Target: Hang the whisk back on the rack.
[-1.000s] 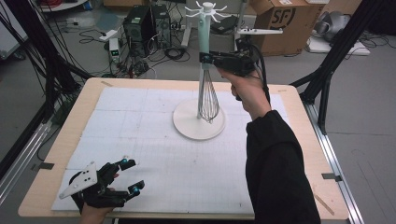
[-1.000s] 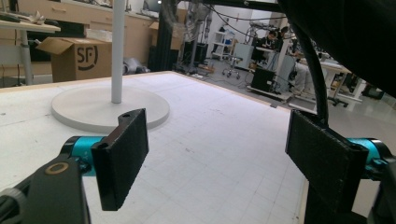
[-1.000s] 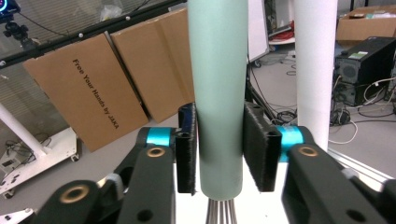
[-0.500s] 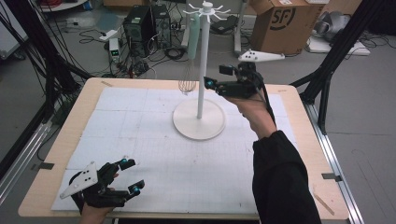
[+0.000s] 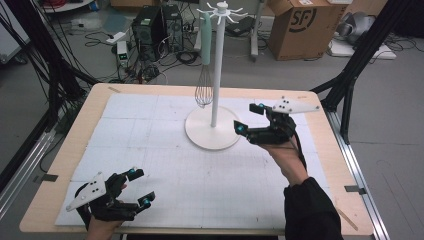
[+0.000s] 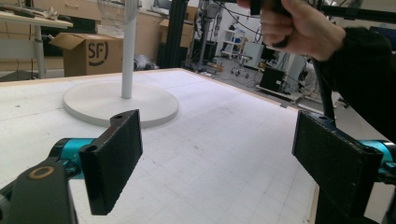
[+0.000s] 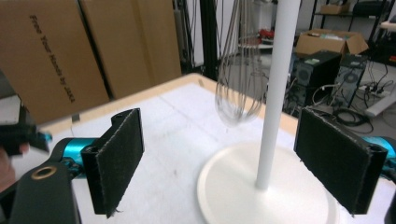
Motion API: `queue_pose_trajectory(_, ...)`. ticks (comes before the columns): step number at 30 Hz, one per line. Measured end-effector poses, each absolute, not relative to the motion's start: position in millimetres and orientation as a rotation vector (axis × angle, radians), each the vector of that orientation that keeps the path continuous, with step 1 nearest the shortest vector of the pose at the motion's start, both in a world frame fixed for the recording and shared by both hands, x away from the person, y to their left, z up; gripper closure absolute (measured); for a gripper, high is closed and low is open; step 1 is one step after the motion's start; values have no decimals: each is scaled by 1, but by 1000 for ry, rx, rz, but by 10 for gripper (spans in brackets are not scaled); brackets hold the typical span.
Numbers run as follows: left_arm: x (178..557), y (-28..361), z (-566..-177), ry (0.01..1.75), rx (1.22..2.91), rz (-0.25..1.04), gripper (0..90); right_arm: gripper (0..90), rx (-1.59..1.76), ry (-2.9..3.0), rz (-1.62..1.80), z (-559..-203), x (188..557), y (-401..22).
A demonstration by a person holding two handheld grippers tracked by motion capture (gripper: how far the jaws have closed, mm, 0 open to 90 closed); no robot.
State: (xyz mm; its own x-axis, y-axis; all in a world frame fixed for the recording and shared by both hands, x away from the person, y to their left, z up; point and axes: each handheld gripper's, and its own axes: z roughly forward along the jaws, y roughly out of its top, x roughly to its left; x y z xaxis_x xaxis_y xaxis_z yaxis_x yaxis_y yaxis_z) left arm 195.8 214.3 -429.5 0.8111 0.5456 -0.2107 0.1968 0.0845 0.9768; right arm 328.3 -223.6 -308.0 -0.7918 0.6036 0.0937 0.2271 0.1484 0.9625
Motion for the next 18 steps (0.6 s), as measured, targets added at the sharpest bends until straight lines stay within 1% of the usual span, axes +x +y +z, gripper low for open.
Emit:
queue_pose_trajectory(10, 197, 212, -431, 637, 1497, 286, 166, 148, 818, 2146, 1671, -349, 301, -236)
queue_pose_trajectory(18, 198, 210, -433, 642, 1502, 290, 166, 150, 817, 2172, 1681, -366, 285, -236)
